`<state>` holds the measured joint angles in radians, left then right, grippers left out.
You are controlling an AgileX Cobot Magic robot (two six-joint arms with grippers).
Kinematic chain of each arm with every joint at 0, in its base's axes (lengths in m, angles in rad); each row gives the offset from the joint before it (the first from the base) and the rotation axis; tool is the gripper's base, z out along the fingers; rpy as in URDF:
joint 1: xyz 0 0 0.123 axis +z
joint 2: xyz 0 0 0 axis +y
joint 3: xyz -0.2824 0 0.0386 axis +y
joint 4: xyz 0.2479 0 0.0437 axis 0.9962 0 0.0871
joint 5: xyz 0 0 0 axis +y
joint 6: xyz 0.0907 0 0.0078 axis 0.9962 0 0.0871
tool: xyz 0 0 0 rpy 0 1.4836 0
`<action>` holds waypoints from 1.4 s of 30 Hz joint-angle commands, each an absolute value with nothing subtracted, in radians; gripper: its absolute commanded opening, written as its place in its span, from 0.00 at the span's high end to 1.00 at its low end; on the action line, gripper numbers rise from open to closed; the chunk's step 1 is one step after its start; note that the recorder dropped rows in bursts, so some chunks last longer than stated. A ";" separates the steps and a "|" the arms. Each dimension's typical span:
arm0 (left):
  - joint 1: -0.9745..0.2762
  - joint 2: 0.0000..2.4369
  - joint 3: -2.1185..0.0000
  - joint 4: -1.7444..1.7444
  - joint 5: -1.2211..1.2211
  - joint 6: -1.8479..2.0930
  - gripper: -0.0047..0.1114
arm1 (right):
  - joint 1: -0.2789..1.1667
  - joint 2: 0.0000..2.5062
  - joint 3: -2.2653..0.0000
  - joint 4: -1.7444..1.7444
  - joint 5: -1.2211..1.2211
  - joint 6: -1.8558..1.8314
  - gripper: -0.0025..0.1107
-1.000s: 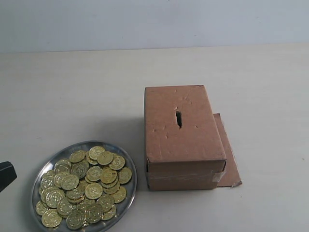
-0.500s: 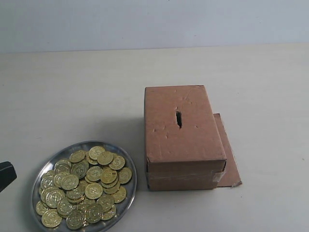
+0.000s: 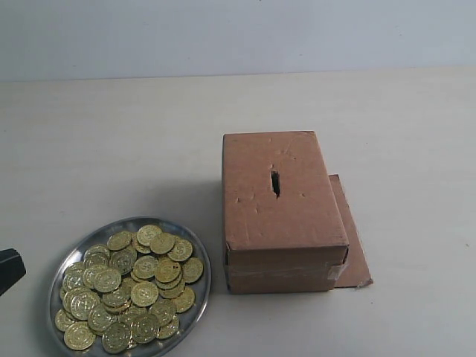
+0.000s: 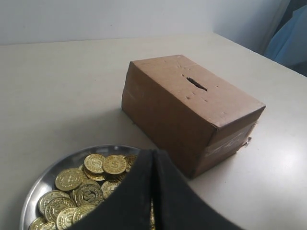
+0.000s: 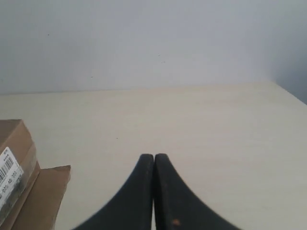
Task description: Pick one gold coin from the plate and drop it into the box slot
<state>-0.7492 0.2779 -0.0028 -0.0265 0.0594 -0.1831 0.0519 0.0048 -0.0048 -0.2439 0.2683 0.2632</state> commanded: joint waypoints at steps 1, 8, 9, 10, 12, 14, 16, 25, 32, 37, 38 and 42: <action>-0.746 0.274 0.000 -0.030 0.057 -0.179 0.96 | 0.042 0.000 0.000 -0.086 0.277 0.062 0.98; -0.746 0.274 0.000 -0.030 0.057 -0.179 0.96 | -0.017 0.000 0.000 -0.039 0.278 0.048 0.98; -0.746 0.274 0.000 -0.030 0.057 -0.179 0.96 | -0.017 0.000 0.000 -0.039 0.278 0.048 0.98; -0.746 0.274 0.000 -0.030 0.057 -0.179 0.96 | -0.017 0.000 0.000 -0.039 0.278 0.048 0.98; -0.746 0.274 0.000 -0.030 0.057 -0.179 0.96 | -0.017 0.000 0.000 -0.039 0.278 0.047 0.98; -0.746 0.274 0.000 -0.030 0.057 -0.179 0.96 | -0.017 0.000 0.000 -0.034 0.278 0.037 0.98; -0.746 0.274 0.000 -0.030 0.057 -0.179 0.96 | -0.017 0.000 0.000 -0.013 0.279 0.000 0.98; -0.746 0.274 0.000 -0.030 0.057 -0.179 0.96 | -0.017 0.000 0.000 -0.015 0.282 0.037 0.98; -0.746 0.274 0.000 -0.030 0.057 -0.179 0.96 | -0.017 0.000 0.000 -0.017 0.282 0.037 0.98; -0.746 0.274 0.000 -0.030 0.057 -0.179 0.96 | -0.017 0.000 0.000 -0.008 0.282 0.040 0.98; -0.746 0.274 0.000 -0.030 0.057 -0.179 0.96 | -0.017 0.000 0.000 0.015 0.282 0.054 0.98; -0.746 0.274 0.000 -0.030 0.057 -0.179 0.96 | -0.017 0.000 0.000 0.029 0.282 0.065 0.98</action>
<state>-0.7492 0.2779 -0.0028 -0.0265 0.0603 -0.1831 -0.0139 0.0048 -0.0048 0.0179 0.2832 0.0571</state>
